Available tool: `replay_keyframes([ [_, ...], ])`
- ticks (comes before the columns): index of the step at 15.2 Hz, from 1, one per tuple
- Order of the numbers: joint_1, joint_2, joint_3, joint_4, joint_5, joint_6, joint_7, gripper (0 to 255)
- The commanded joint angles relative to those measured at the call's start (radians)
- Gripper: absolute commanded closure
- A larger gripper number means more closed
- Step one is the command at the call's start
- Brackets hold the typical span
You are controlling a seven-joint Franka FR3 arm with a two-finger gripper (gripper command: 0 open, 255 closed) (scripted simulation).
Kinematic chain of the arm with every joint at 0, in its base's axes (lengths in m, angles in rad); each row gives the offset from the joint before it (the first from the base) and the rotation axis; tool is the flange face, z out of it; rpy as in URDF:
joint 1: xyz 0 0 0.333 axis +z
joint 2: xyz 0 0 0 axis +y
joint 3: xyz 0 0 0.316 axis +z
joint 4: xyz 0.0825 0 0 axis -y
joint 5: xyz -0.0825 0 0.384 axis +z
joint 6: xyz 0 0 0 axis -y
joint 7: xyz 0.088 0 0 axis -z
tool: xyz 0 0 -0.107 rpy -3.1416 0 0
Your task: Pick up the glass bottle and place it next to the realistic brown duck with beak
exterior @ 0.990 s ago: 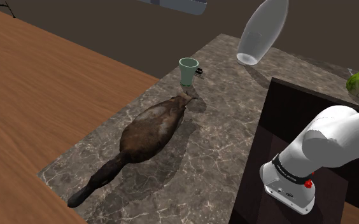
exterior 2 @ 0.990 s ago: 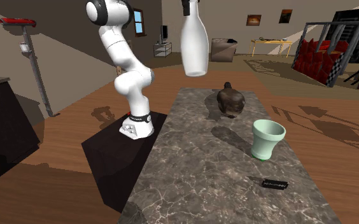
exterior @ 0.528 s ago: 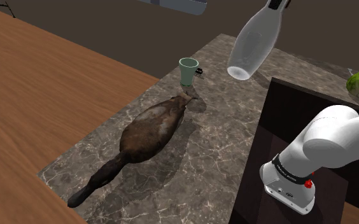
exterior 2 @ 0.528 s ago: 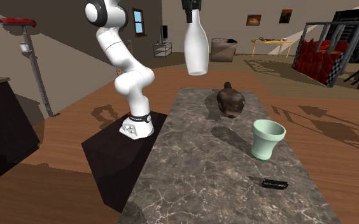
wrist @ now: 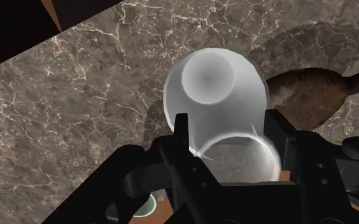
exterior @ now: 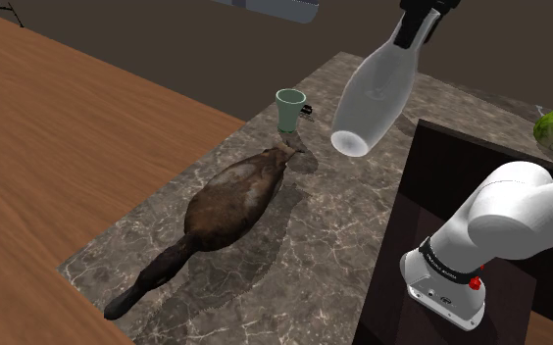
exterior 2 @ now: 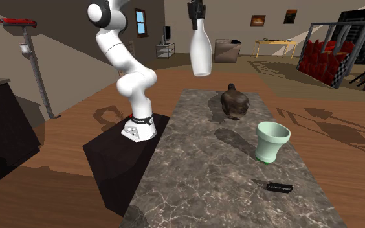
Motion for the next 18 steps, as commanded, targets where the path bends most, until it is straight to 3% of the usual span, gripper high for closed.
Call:
replay_keyframes([
  [1, 0.005, -0.005, 0.045, -0.006, 0.028, 0.010, 0.051, 255],
  [10, 0.014, 0.026, 0.260, 0.006, 0.135, 0.075, 0.267, 255],
  [18, -0.021, 0.125, 0.494, 0.091, 0.184, 0.148, 0.469, 255],
])
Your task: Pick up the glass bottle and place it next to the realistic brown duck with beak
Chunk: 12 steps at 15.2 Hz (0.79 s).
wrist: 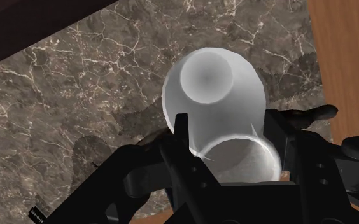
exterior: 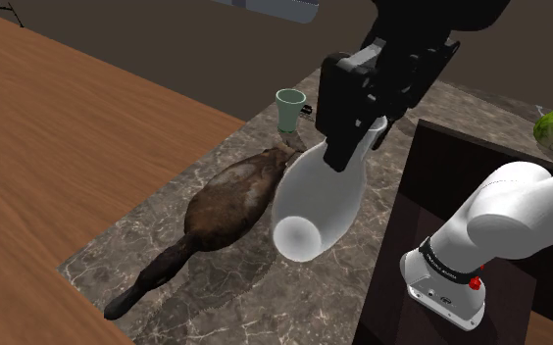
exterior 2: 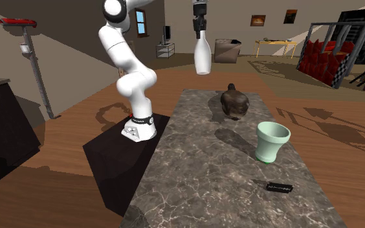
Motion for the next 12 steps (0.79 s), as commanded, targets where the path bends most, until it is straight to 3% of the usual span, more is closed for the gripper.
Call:
replay_keyframes([
  [1, -0.015, 0.030, 0.067, 0.018, 0.006, 0.028, 0.053, 255],
  [5, -0.071, 0.116, 0.229, 0.095, -0.009, 0.067, 0.166, 255],
  [8, -0.142, 0.194, 0.385, 0.162, -0.044, 0.094, 0.257, 255],
  [12, -0.121, 0.164, 0.366, 0.088, -0.023, 0.145, 0.240, 255],
])
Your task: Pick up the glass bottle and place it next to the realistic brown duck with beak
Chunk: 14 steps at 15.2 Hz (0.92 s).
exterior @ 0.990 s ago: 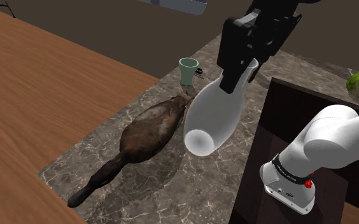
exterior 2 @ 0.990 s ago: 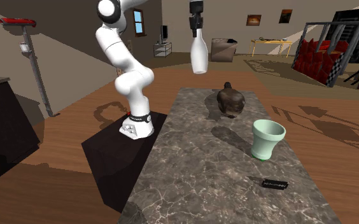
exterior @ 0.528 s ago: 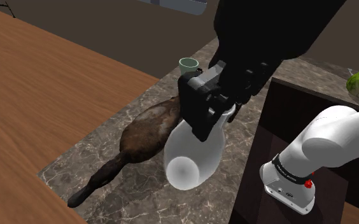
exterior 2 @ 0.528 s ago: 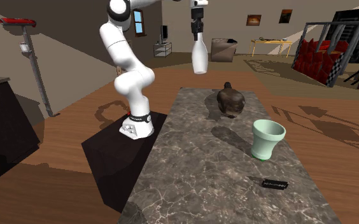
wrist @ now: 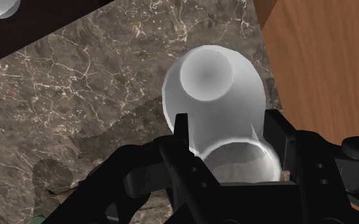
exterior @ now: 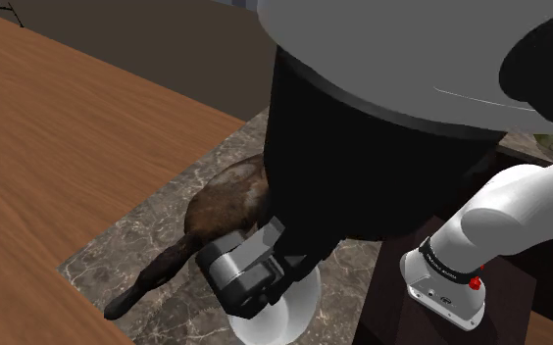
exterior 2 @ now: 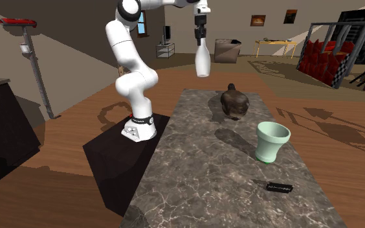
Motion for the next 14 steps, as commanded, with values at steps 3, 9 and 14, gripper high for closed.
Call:
replay_keyframes([
  [3, 0.012, -0.017, -0.003, -0.063, 0.013, 0.051, -0.010, 255],
  [9, 0.033, -0.044, -0.006, -0.159, 0.036, 0.126, -0.024, 255],
  [14, 0.044, -0.059, 0.002, -0.232, 0.052, 0.188, -0.033, 255],
])
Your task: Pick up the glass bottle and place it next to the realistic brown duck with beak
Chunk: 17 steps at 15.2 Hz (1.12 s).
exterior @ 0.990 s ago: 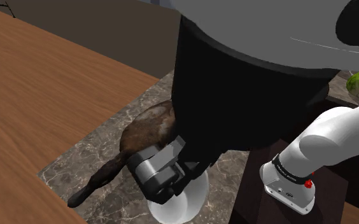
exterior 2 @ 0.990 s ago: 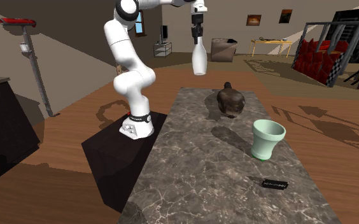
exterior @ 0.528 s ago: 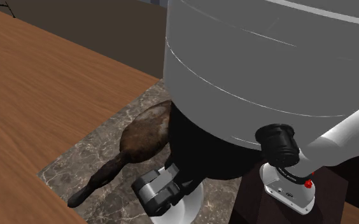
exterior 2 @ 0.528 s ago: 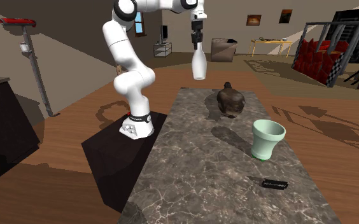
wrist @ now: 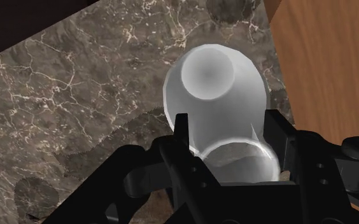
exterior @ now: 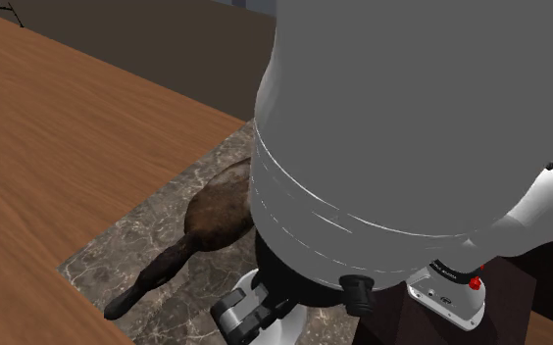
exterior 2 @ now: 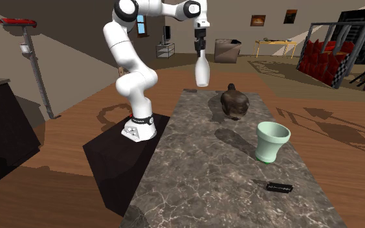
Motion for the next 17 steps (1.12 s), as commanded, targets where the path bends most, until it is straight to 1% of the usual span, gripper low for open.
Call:
replay_keyframes([
  [1, 0.004, -0.005, 0.004, -0.027, 0.006, 0.025, -0.002, 255],
  [11, 0.007, -0.013, 0.050, -0.159, 0.033, 0.158, -0.011, 255],
  [17, 0.007, -0.013, 0.050, -0.159, 0.033, 0.158, -0.011, 255],
])
